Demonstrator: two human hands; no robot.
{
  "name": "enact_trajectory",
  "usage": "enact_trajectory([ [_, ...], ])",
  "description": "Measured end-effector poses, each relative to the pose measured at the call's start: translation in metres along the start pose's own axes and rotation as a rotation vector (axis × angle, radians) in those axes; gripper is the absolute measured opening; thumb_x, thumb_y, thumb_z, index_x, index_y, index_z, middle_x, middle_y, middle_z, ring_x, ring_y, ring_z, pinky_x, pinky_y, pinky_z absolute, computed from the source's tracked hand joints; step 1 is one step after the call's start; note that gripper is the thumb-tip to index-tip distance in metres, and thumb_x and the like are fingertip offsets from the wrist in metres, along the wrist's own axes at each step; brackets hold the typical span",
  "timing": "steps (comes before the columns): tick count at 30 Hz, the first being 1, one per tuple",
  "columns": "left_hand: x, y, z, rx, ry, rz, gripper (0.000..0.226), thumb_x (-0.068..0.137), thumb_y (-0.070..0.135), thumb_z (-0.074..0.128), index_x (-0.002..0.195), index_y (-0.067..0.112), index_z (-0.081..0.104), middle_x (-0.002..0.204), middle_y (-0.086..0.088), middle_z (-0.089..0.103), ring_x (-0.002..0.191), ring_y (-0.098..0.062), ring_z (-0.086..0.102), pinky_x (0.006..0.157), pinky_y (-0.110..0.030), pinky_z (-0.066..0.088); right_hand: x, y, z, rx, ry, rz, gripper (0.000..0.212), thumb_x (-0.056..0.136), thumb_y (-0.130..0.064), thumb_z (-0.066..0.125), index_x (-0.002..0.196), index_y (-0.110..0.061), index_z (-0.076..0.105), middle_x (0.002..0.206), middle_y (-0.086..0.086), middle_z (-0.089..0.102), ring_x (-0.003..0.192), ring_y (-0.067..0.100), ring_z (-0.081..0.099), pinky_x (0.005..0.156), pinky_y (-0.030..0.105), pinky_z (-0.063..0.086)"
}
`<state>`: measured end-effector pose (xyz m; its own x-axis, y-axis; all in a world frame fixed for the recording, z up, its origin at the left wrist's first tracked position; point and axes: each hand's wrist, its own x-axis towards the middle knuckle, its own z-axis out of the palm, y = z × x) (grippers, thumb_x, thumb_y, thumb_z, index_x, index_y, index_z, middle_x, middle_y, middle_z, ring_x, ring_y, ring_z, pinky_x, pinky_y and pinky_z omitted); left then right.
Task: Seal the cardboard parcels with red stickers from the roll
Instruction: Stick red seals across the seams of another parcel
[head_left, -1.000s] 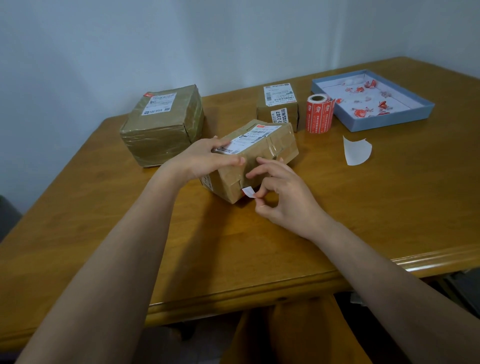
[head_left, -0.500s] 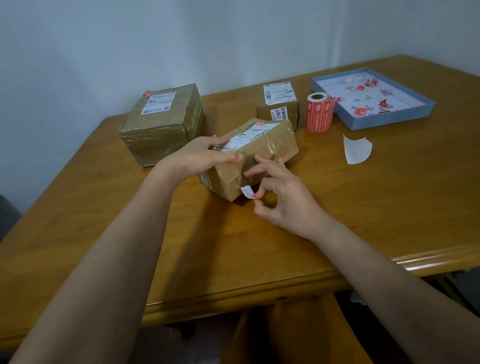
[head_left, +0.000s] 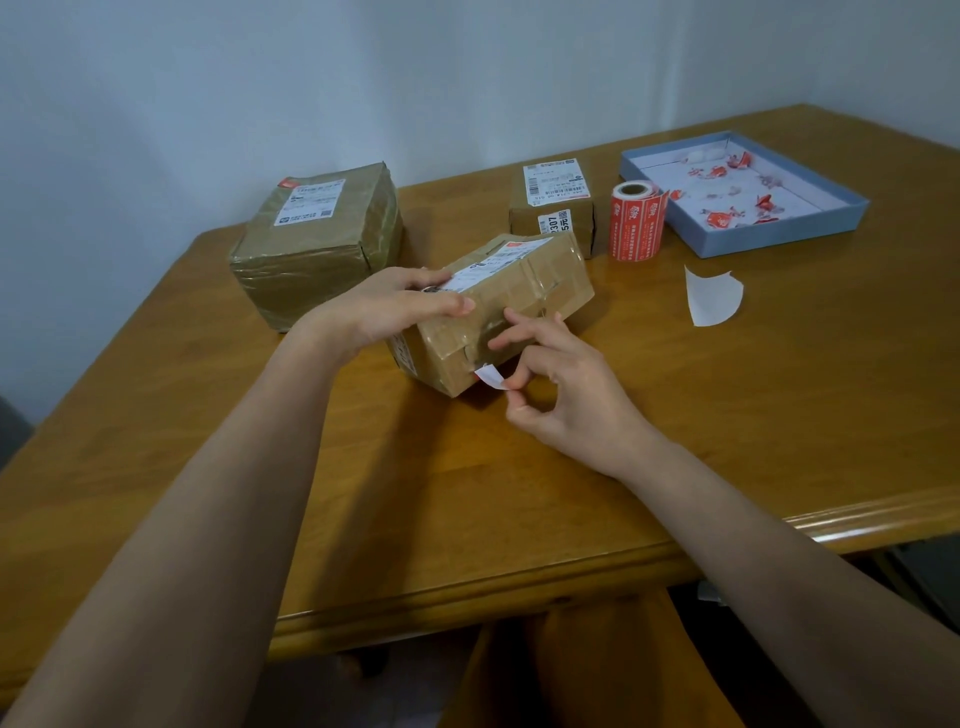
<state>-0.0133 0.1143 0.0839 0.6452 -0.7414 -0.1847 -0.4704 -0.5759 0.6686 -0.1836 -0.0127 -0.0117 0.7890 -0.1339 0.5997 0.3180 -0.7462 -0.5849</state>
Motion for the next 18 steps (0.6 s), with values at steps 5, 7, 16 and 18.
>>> enact_trajectory([
  [5, -0.0008, -0.0006, -0.0028, -0.005, -0.007, -0.013, 0.089, 0.061, 0.063, 0.065, 0.143, 0.031, 0.046, 0.145, 0.006, 0.046, 0.128, -0.016, 0.045, 0.112, -0.039, 0.032, 0.0009, 0.0014, -0.0002, 0.034, 0.027, -0.011, 0.017, 0.078, -0.002, 0.071, 0.071, -0.011, 0.058, 0.120, 0.004, 0.061, 0.137, 0.018, 0.041, 0.115, 0.058, 0.023],
  [7, 0.0000, -0.0022, -0.0041, -0.007, -0.012, -0.013, 0.091, 0.058, 0.065, 0.066, 0.142, 0.032, 0.048, 0.141, 0.006, 0.050, 0.125, -0.015, 0.048, 0.111, -0.039, 0.033, 0.0014, 0.0011, 0.0001, 0.042, 0.025, -0.014, 0.017, 0.078, -0.002, 0.071, 0.072, -0.011, 0.059, 0.120, 0.005, 0.061, 0.137, 0.018, 0.041, 0.115, 0.057, 0.024],
  [16, 0.0039, -0.0072, -0.0086, -0.053, -0.034, -0.036, 0.095, 0.050, 0.070, 0.068, 0.138, 0.036, 0.051, 0.134, 0.008, 0.057, 0.123, -0.016, 0.051, 0.113, -0.044, 0.032, 0.0015, 0.0005, 0.0001, 0.033, 0.036, -0.027, 0.016, 0.079, -0.003, 0.070, 0.072, -0.011, 0.058, 0.120, 0.005, 0.062, 0.136, 0.018, 0.042, 0.116, 0.055, 0.024],
  [18, 0.0037, -0.0073, -0.0088, -0.063, -0.040, -0.041, 0.095, 0.051, 0.070, 0.069, 0.138, 0.036, 0.051, 0.134, 0.008, 0.057, 0.124, -0.016, 0.051, 0.113, -0.044, 0.031, 0.0010, 0.0011, 0.0000, 0.005, 0.049, -0.022, 0.011, 0.082, -0.006, 0.069, 0.076, -0.010, 0.061, 0.120, 0.004, 0.062, 0.135, 0.017, 0.043, 0.117, 0.053, 0.023],
])
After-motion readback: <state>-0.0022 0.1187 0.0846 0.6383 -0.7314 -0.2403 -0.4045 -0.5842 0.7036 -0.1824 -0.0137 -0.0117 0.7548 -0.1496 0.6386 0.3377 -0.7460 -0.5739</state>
